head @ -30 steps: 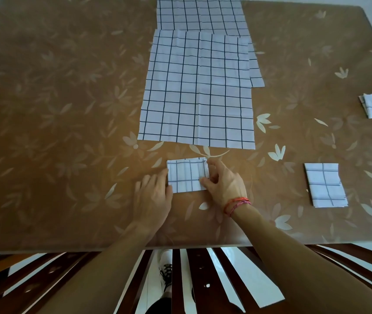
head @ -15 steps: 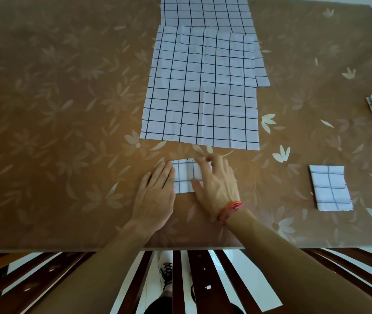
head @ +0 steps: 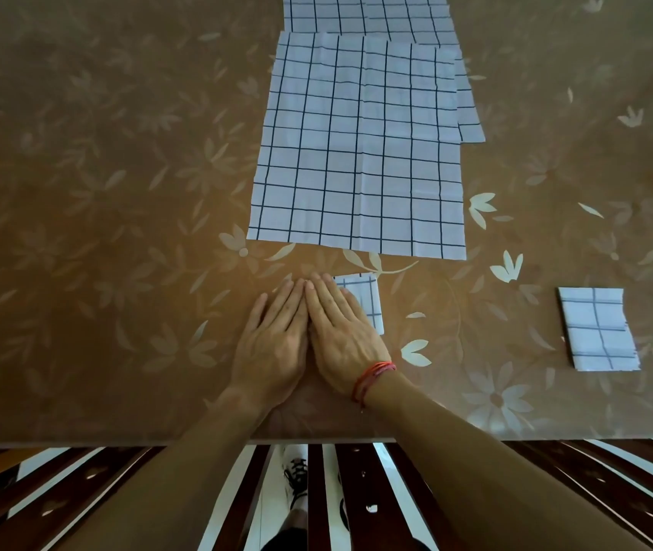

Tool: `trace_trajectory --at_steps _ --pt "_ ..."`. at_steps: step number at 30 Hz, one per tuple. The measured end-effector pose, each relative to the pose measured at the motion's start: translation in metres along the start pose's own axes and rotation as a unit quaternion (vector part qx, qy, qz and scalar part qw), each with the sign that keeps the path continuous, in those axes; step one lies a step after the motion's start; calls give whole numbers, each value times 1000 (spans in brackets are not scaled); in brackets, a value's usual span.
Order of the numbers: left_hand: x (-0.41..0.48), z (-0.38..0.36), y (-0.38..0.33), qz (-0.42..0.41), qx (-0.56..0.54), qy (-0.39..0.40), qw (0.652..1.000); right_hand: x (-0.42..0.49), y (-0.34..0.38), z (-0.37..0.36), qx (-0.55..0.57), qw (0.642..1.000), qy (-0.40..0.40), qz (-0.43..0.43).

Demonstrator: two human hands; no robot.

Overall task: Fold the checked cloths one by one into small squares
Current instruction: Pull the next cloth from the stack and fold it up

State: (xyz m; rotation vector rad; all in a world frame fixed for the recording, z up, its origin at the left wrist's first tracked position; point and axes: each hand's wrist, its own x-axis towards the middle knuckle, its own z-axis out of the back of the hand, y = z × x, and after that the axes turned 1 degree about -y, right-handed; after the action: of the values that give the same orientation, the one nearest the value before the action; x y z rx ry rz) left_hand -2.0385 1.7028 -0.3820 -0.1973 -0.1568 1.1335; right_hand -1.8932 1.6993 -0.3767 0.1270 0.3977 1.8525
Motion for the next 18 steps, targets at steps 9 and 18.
trace_trajectory --at_steps 9,18 --pt "-2 2 0 -10 23 19 999 -8 -27 7 -75 997 25 -4" --pt "-1 4 -1 -3 10 31 999 -27 -72 34 -119 990 69 9"
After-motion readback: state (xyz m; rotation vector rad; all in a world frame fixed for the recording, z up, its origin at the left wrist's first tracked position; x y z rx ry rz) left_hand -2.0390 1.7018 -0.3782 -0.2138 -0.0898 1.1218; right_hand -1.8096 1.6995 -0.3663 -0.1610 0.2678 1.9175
